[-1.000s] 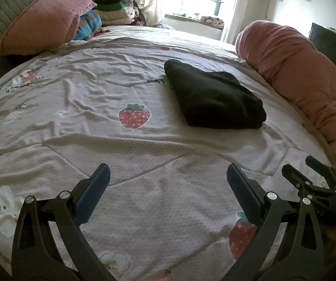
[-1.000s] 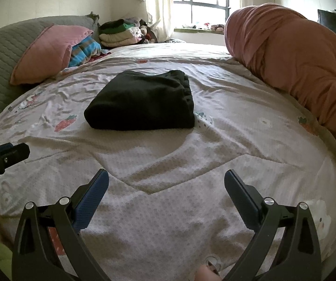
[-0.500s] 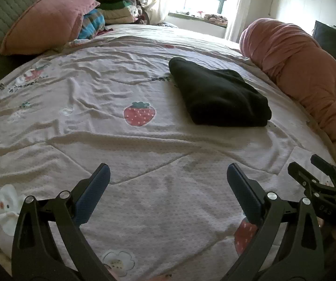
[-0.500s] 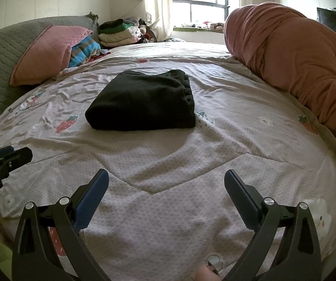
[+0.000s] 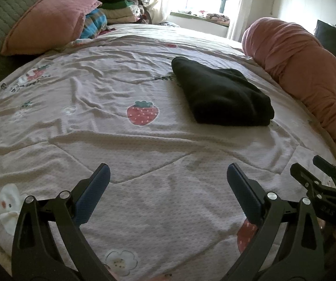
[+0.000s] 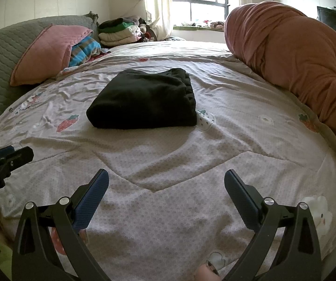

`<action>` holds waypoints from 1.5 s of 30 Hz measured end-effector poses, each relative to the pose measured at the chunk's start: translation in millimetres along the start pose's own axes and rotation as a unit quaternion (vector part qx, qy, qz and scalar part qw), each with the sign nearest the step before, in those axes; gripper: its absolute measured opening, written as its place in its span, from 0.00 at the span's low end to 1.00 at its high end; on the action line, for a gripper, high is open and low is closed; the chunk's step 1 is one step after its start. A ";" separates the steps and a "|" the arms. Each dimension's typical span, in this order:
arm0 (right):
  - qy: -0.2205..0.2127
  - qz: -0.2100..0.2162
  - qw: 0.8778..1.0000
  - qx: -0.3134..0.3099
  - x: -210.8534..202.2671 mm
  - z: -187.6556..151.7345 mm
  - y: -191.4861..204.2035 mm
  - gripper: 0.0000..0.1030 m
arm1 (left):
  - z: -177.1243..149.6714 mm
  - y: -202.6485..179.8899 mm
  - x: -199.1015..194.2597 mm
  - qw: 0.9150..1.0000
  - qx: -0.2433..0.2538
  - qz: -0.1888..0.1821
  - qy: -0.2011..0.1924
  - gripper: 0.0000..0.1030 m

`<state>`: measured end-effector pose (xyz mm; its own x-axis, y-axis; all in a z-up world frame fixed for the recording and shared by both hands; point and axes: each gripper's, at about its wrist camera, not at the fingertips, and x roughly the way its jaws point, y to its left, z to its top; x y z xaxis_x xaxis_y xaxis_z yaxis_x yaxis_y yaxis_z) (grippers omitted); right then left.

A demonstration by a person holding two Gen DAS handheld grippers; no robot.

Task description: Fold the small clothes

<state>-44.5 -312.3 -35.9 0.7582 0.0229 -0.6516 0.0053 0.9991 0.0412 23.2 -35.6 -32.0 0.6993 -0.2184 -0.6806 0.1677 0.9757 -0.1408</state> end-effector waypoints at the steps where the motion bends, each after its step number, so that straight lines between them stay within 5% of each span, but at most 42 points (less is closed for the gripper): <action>1: 0.000 0.000 1.000 0.000 0.0 0.0 -0.1 0.96 | 0.2 0.3 0.1 1.000 0.000 0.001 0.000 0.91; 35: 0.000 -0.001 1.000 0.002 -2.7 -2.1 3.5 0.96 | 0.4 2.4 -0.1 1.000 -0.003 0.011 0.007 0.91; 40: -0.003 -0.023 0.999 0.028 -7.5 -3.5 -12.4 0.96 | 0.2 12.6 4.2 0.999 -0.027 0.017 0.016 0.91; 45: -0.020 -0.094 0.987 0.129 -31.5 -3.1 -83.5 0.96 | 9.1 49.0 11.4 0.997 -0.061 0.041 0.033 0.91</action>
<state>-70.8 -396.4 -21.1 0.7525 -0.1690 -0.6365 0.3106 0.9434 0.1166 45.7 9.5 -40.1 0.6587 -0.1400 -0.7393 0.0232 0.9858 -0.1660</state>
